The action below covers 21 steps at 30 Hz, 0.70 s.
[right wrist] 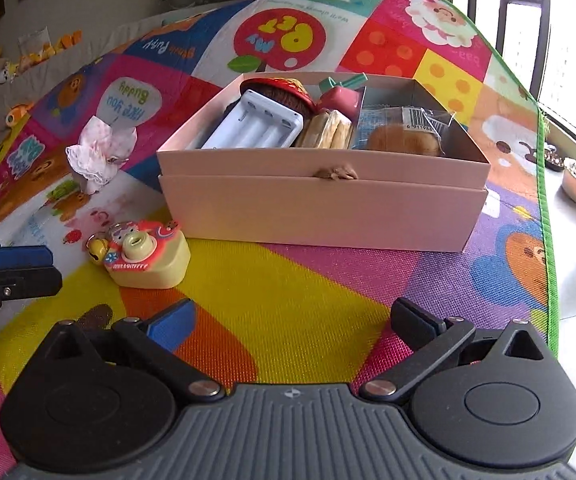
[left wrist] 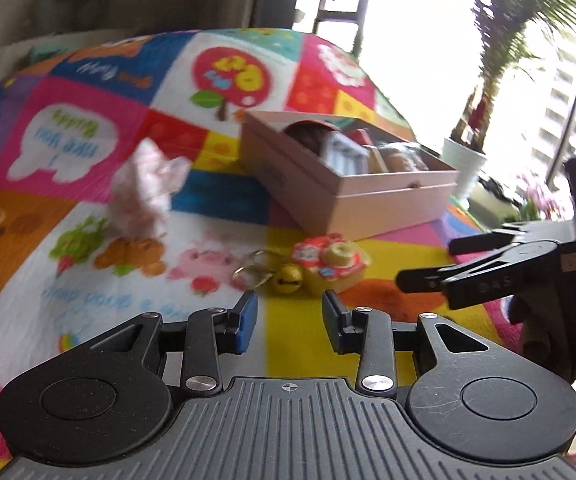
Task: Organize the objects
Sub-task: 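Grasp the Hello Kitty keychain toy with the left gripper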
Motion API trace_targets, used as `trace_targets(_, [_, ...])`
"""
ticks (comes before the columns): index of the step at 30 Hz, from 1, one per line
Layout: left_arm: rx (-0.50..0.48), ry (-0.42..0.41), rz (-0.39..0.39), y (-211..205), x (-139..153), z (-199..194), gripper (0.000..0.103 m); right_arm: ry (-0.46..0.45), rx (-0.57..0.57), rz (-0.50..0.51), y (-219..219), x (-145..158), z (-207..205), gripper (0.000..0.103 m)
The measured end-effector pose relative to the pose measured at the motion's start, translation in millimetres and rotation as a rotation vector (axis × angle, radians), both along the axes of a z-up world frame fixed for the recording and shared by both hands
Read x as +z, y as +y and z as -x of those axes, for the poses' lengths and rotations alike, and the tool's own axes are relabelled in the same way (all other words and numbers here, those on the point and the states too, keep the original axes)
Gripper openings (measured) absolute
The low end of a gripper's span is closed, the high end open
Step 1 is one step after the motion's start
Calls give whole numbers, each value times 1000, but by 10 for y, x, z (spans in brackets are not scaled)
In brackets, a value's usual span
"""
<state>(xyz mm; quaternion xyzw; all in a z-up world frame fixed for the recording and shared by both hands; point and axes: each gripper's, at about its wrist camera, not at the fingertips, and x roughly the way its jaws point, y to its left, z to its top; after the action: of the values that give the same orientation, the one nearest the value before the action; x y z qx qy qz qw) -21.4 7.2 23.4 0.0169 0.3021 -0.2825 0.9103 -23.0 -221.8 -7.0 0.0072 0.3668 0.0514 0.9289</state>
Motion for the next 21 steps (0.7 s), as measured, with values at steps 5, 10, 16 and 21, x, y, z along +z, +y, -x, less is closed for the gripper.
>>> trace_targets(5, [-19, -41, -23, -153, 137, -44, 39, 7, 14, 19, 13, -5, -12, 103])
trace_targets(10, [84, -6, 4, -94, 130, -142, 39, -1, 15, 14, 5, -4, 6, 103])
trace_targets(16, [4, -1, -14, -201, 167, -124, 39, 0, 17, 15, -1, -5, 5, 103])
trace_targets(21, [-34, 50, 2, -402, 199, -152, 39, -8, 26, -10, -35, 11, 35, 103])
